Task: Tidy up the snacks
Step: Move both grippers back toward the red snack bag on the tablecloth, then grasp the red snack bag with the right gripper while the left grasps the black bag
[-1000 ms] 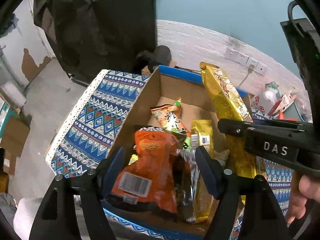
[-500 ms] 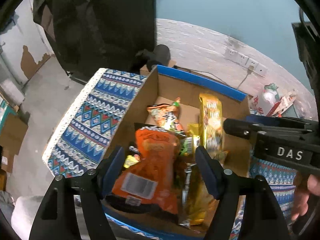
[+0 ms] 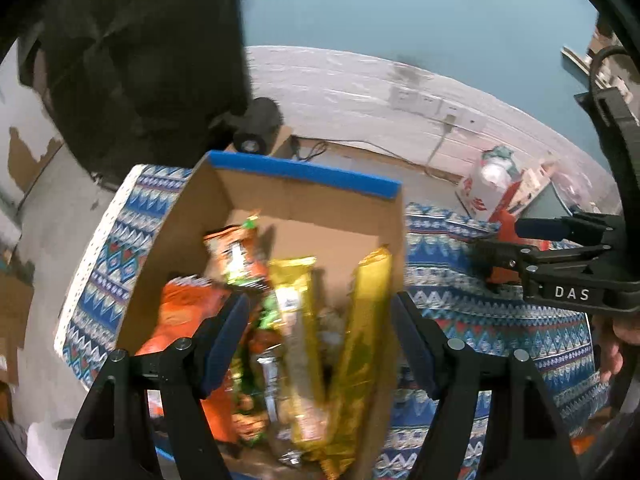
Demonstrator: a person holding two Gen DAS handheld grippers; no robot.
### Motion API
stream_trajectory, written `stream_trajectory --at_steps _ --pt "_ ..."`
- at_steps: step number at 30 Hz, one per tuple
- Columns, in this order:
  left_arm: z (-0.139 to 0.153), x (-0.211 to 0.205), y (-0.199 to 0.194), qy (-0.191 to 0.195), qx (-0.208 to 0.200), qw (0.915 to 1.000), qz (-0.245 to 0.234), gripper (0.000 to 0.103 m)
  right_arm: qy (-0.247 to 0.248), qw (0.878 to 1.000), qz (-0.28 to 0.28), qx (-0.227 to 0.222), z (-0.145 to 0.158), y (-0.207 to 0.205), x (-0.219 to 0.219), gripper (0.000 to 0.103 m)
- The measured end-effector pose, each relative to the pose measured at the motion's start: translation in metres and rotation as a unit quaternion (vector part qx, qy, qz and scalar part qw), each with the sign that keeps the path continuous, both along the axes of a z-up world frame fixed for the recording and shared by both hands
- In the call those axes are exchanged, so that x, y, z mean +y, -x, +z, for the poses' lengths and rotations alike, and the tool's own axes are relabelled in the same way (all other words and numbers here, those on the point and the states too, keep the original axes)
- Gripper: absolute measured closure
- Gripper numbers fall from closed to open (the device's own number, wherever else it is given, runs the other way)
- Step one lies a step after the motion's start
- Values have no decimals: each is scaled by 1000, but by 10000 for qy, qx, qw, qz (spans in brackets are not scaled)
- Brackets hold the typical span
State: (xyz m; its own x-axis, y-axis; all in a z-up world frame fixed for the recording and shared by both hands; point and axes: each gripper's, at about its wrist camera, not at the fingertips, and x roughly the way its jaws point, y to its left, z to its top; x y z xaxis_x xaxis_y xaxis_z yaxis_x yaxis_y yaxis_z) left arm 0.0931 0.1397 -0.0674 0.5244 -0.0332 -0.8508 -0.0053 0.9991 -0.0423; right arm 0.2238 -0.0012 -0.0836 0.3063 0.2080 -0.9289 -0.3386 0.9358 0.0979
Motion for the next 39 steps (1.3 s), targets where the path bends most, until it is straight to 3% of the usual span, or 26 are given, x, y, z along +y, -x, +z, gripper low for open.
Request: stream_trajectory --at_steps 9,20,29,39 --pt "-5 -61 -24 -77 70 9990 -439 27 135 9996 -254 -31 -5 -10 -58 34" --pt "-43 -122 -72 -250 307 9968 -698 27 67 9953 -957 122 -40 -40 -133 32" --pt "-54 -144 -110 -228 264 9971 -682 27 134 9921 -1228 203 -64 -60 -146 31" --pt "-74 -134 -123 -37 701 9972 -266 27 321 9921 -1187 267 -97 -67 -143 28"
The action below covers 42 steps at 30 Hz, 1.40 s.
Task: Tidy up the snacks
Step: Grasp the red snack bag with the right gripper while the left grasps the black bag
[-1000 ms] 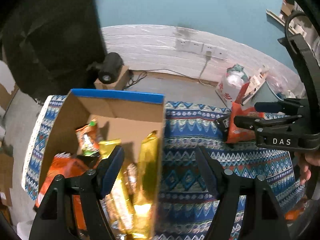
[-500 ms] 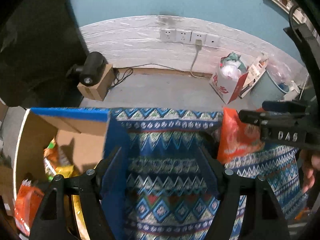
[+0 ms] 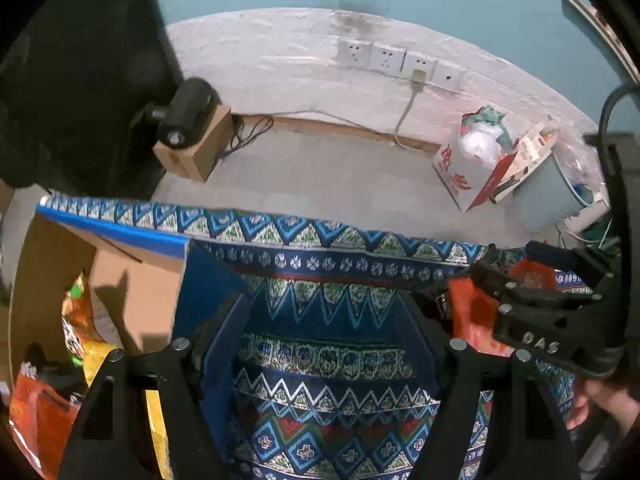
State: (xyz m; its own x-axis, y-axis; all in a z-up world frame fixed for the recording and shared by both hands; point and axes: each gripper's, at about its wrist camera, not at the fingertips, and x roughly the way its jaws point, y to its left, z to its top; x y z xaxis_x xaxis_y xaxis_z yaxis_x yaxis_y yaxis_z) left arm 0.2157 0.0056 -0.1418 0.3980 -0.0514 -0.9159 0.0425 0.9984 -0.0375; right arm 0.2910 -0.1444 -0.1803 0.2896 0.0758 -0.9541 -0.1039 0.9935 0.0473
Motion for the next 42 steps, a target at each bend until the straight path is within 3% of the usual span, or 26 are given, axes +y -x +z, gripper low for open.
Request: stream_trajectory --at_steps 8,19,26,30,34,38,42 --pt "-2 5 8 -125 69 9999 5 27 237 9965 710 377 -29 19 24 28" --pt "-7 3 25 -131 274 9994 -165 27 -15 9867 1457 717 -42 65 32 28" --pt "-12 -1 45 -262 414 9982 -343 25 -24 9711 2205 909 -45 110 34 28" --pt "-12 -11 61 -362 399 9969 -577 25 153 9594 2699 806 -42 140 37 28" --pt "-8 -27 76 -522 315 9942 -885 25 76 9662 2533 478 -23 152 29 28" --pt "2 -33 86 -424 180 9941 -981 22 -32 9781 2081 32 12 157 13 28" --pt "5 -41 94 -301 127 9937 -1071 22 -132 9943 1061 -3 33 164 -16 27"
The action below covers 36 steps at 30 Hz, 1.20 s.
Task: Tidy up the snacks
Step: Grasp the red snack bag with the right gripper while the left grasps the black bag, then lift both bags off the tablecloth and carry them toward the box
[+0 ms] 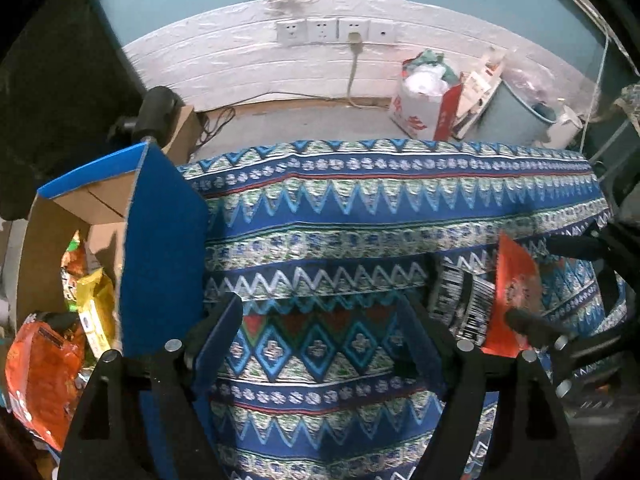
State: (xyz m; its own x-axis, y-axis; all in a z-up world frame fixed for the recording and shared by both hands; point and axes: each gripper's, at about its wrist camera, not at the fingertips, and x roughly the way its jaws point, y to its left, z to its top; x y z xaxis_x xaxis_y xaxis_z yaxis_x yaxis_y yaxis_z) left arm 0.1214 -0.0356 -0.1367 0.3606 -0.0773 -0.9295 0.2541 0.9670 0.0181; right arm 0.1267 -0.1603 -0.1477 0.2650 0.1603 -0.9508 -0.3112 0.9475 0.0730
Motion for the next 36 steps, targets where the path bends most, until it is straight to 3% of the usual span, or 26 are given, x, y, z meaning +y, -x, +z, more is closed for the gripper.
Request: stream_trajectory --at_steps 2,6,14,17,23,27,32,36 --pt "-3 -9 4 47 36 9999 -125 22 -275 9975 -620 182 2 3 -17 27" --pt "-9 -26 10 38 74 9994 -340 22 -755 9779 -1854 608 -17 20 -52 27" --pt "-20 -49 12 96 237 9985 -489 22 -1402 9450 -2804 929 -52 35 -70 27" --pt "-25 -52 11 83 287 9984 -471 22 -1520 9380 -2943 1020 -63 32 -70 27" --pt "-36 -57 5 188 449 9980 -411 22 -1136 9451 -2832 1171 -86 26 -59 27" --pt "-42 -64 2 274 549 9972 -418 22 -798 9577 -2534 1101 -87 24 -53 27" --pt "-50 -79 1 457 744 9947 -543 22 -685 9687 -2181 972 -78 29 -65 47" --pt "-58 -94 6 442 897 9924 -713 21 -258 9804 -1825 696 -68 33 -75 62"
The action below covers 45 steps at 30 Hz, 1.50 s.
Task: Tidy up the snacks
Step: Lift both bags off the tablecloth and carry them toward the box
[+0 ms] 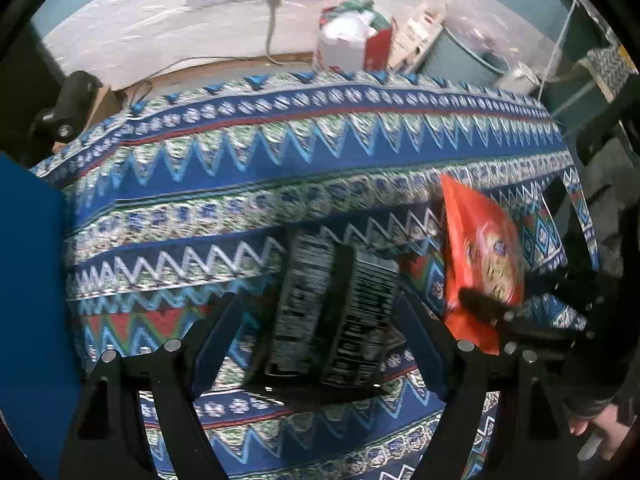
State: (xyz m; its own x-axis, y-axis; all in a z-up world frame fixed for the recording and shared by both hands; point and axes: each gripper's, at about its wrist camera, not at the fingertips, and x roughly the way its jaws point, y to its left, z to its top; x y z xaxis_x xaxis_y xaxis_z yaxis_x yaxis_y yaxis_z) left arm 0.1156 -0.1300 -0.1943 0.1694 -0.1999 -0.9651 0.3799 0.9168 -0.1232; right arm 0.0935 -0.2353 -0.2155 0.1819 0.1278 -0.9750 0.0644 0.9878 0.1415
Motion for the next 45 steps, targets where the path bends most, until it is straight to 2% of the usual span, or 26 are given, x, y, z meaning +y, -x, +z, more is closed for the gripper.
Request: stream_trajectory --at_steps 3,5,9,14,17,19,21,25,35,45 --pt "-8 -13 4 -185 4 9997 -154 17 149 9999 70 -46 0 2 -11 63" --pt "-13 -19 6 -277 5 9994 -197 17 -30 10000 -65 -20 -1 5 -24 59" --pt "-23 -30 10 -475 -12 9984 -319 17 -176 9993 -324 50 -9 12 -36 35" --pt "-37 -28 12 -493 94 9985 -210 17 -39 9997 -233 -25 -17 10 -25 31" --pt "-38 -27 16 -467 21 9985 -278 19 -32 9999 -109 -60 -15 9 -19 44" --pt "-37 -28 20 -469 -61 9981 -396 35 18 9999 -11 -106 -13 2 -11 55" --pt "-35 -23 20 -435 -108 9979 -466 43 64 9998 82 -168 -9 1 -9 61" --pt "-27 -19 26 -526 -229 9971 -500 43 177 9992 242 -272 -3 1 -3 69" --pt "24 3 36 -437 -709 9958 -389 43 261 9967 451 -621 34 -2 7 70" --pt "62 48 46 -232 -1007 9946 -108 43 242 9912 757 -1059 78 -3 35 70"
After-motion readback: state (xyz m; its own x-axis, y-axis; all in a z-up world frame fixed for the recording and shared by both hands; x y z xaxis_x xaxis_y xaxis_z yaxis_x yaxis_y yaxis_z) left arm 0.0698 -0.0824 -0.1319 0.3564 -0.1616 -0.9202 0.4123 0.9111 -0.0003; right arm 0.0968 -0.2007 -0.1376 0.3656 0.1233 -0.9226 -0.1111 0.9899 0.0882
